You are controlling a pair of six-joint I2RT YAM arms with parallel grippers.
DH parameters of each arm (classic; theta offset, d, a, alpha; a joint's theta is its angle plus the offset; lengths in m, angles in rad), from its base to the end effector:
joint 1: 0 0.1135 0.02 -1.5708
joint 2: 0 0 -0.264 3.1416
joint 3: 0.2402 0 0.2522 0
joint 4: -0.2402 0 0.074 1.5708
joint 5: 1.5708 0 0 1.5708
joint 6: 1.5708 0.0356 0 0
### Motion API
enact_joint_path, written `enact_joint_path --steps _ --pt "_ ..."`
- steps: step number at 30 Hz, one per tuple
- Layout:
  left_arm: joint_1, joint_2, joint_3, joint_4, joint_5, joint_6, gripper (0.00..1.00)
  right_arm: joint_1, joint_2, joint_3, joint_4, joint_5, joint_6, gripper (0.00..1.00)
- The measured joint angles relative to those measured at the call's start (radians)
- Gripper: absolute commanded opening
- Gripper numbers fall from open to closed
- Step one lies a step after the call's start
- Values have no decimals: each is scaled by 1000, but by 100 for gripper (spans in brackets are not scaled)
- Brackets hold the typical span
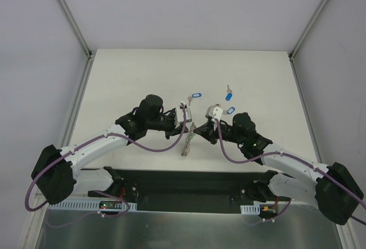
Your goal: Put the keys on the keyring
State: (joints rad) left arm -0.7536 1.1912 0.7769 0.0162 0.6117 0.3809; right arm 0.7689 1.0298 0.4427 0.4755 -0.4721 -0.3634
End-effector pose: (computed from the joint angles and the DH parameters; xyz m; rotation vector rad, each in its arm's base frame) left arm 0.1797 -0.1967 0.2750 1.3890 1.4210 -0.8428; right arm 0.1514 0.1690 0.2423 -1.2064 1.2243 0.6985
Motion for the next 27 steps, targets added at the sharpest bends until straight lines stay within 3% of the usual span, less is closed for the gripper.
enact_joint_path --steps 27 --pt "0 18 4 -14 87 5 0 -1 16 -34 66 -47 12 1"
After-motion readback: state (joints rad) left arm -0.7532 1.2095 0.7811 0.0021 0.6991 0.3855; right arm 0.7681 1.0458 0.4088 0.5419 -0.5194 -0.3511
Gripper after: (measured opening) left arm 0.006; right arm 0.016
